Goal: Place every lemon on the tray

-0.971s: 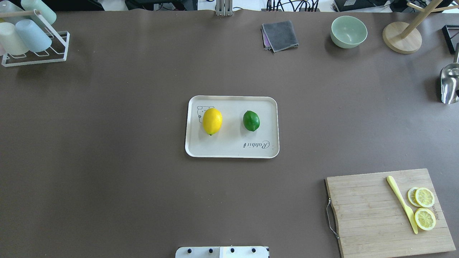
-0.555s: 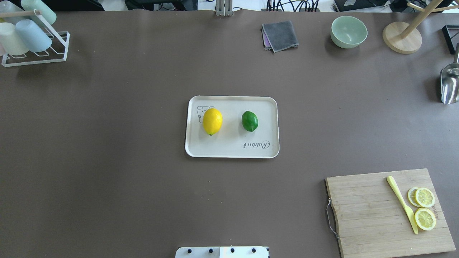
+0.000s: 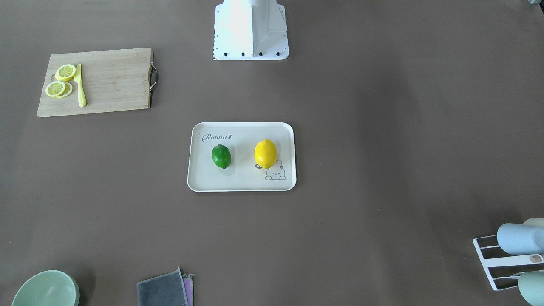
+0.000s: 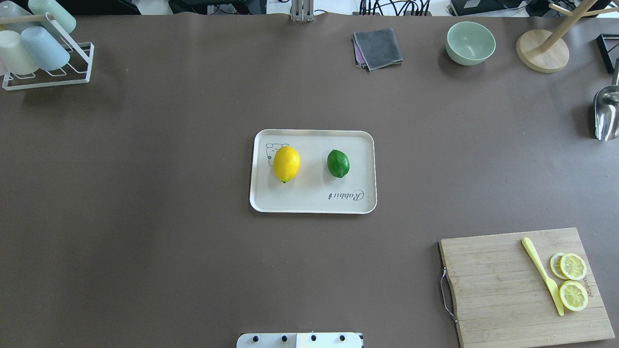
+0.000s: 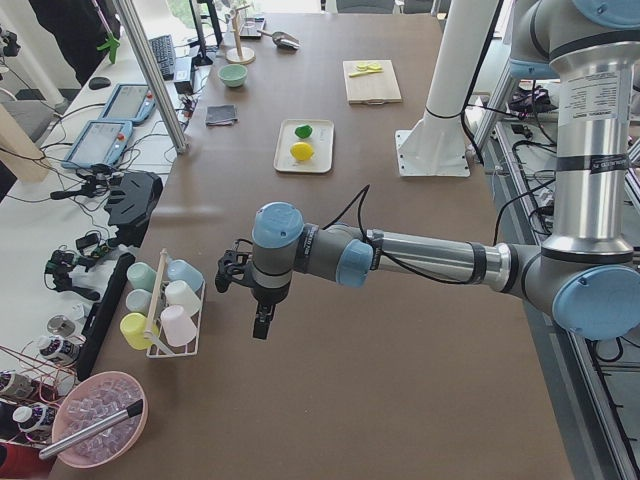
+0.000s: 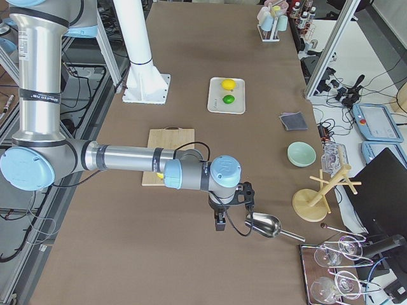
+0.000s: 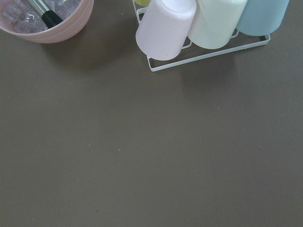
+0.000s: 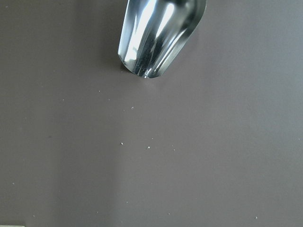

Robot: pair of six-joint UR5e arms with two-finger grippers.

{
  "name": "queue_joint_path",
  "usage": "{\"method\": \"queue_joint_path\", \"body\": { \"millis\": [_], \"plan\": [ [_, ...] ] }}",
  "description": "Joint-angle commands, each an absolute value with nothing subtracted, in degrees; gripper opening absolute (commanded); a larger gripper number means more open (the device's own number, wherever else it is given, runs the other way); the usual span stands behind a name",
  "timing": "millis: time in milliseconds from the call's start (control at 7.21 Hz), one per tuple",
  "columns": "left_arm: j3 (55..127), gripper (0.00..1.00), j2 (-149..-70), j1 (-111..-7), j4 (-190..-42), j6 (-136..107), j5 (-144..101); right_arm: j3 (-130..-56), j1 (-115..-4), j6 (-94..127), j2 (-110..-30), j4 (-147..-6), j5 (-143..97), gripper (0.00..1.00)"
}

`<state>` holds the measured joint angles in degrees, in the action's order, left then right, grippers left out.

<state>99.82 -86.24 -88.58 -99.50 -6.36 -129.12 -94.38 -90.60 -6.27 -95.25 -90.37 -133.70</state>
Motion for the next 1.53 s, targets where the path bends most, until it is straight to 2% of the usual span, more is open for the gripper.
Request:
{"method": "queue_joint_path", "body": {
  "millis": [0, 277, 1387],
  "plan": [
    [100.1, 0.98, -86.0, -88.6, -99.3, -6.4, -129.2, -95.7, -90.6, -5.7, -94.1, -92.8, -133.8, 1.0],
    [100.3, 0.98, -86.0, -88.7, -99.2, -6.5, -130.9, -98.6, -90.3, -5.0, -93.8, -95.3, -134.3, 1.0],
    [99.8, 0.98, -85.9, -88.9, -99.3, -6.5, -130.7, -98.1, -89.2, -1.6, -93.5, -94.7, -136.4, 1.0]
  ]
}}
